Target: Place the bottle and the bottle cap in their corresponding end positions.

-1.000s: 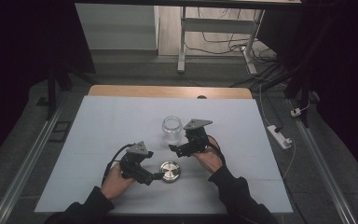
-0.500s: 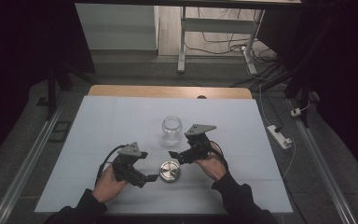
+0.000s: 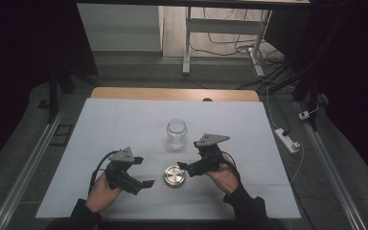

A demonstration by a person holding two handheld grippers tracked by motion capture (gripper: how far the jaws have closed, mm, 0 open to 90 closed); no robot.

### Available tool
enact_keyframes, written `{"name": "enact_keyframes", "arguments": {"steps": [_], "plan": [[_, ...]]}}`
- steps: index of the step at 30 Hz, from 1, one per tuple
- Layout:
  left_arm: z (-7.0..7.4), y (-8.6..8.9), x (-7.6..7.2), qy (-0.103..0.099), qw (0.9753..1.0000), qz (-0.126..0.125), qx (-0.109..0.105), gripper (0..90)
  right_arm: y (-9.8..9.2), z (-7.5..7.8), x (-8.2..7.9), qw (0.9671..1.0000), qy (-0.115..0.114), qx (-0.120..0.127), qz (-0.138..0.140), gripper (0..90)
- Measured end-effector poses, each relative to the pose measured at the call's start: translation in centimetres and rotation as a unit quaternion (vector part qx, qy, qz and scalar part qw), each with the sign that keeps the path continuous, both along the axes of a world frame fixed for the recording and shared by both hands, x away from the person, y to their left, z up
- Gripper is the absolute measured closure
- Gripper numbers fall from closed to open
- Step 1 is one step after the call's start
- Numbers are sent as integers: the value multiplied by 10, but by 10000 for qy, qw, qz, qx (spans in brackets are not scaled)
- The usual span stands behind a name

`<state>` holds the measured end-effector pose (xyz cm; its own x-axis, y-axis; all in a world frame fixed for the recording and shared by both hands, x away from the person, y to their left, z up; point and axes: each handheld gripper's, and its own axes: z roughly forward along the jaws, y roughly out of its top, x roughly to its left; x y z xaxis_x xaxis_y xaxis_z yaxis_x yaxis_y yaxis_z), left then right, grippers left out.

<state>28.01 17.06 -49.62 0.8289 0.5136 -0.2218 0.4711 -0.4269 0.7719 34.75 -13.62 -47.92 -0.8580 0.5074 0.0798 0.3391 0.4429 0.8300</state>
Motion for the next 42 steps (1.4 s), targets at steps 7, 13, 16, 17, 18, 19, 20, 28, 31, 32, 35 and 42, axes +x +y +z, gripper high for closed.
{"name": "enact_keyframes", "arguments": {"steps": [7,13,16,17,18,19,20,28,31,32,35,42], "plan": [[0,11,-9,7,10000,68,-6,0,-9,-1,-10,10000,20,-8,-7,0],[0,22,-16,-7,9997,248,-35,0,-17,-2,-19,10000,14,-57,-23,0],[-1,28,-20,-25,9994,356,-9,0,-23,-1,-23,10000,16,-28,-49,0],[-1,30,-21,-22,9992,389,2,0,-25,-1,-24,10000,11,-8,-61,0],[-1,32,-23,-19,9991,431,15,0,-28,0,-26,10000,12,15,-80,0],[-1,34,-24,-16,9989,476,13,0,-30,0,-27,9999,14,44,-97,0],[-2,37,-25,-4,9987,510,2,0,-33,1,-28,9999,21,53,-127,0],[-4,53,-36,9,9975,711,-36,0,-53,2,-38,9994,-7,24,-352,0],[-6,58,-40,24,9968,794,-27,0,-61,3,-43,9990,-39,-11,-442,0],[-6,60,-42,31,9966,821,-27,0,-64,3,-44,9988,-40,1,-478,0],[-8,65,-46,45,9958,910,-17,0,-73,3,-49,9984,-21,46,-566,0],[-10,81,-58,46,9930,1182,-21,0,-96,3,-59,9964,-34,36,-846,0]]}}
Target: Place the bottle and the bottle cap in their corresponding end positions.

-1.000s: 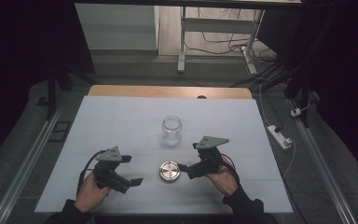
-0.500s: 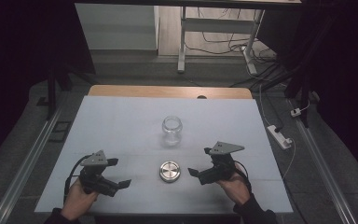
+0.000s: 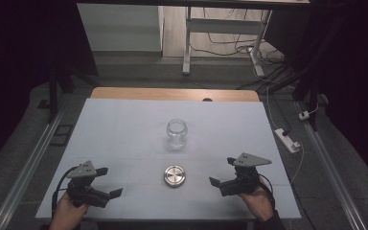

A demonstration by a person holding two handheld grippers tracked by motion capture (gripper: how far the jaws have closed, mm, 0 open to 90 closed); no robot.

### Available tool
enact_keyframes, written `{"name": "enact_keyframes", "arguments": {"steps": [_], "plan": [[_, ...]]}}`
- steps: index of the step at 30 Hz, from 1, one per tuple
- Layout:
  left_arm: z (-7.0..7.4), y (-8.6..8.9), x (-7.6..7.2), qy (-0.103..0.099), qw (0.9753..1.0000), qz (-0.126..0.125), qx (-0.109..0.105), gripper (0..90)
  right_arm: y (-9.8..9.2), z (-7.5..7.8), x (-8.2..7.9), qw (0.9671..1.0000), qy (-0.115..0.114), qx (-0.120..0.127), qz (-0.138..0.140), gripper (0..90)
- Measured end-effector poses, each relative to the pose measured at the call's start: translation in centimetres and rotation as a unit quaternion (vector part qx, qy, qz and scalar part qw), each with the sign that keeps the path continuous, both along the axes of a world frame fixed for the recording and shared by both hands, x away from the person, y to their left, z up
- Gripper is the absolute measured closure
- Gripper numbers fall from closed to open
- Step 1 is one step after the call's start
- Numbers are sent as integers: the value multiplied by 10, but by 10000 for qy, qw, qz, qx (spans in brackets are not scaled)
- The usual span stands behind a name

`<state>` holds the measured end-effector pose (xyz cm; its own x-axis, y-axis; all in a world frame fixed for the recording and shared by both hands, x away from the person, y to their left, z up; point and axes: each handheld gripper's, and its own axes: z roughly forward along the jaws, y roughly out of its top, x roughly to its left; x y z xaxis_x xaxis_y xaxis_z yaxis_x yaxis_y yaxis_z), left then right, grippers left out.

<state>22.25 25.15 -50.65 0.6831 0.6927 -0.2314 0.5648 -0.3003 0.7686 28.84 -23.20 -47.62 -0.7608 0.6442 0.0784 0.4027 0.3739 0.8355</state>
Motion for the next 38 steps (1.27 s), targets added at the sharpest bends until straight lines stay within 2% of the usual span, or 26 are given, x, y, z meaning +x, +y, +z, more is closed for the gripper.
{"name": "enact_keyframes", "arguments": {"steps": [10,15,22,32,38], "plan": [[-5,15,-14,22,9997,243,39,0,-31,-6,-16,9986,-9,-214,-490,0],[-8,21,-20,69,9993,367,83,0,-43,-10,-25,9972,63,-285,-693,0],[-12,25,-26,75,9985,490,245,0,-56,-15,-36,9949,166,-336,-940,0],[-16,30,-33,183,9959,754,464,0,-67,-19,-46,9918,368,-453,-1137,0],[-16,31,-31,260,9953,819,449,0,-66,-19,-47,9913,409,-543,-1127,0]]}}
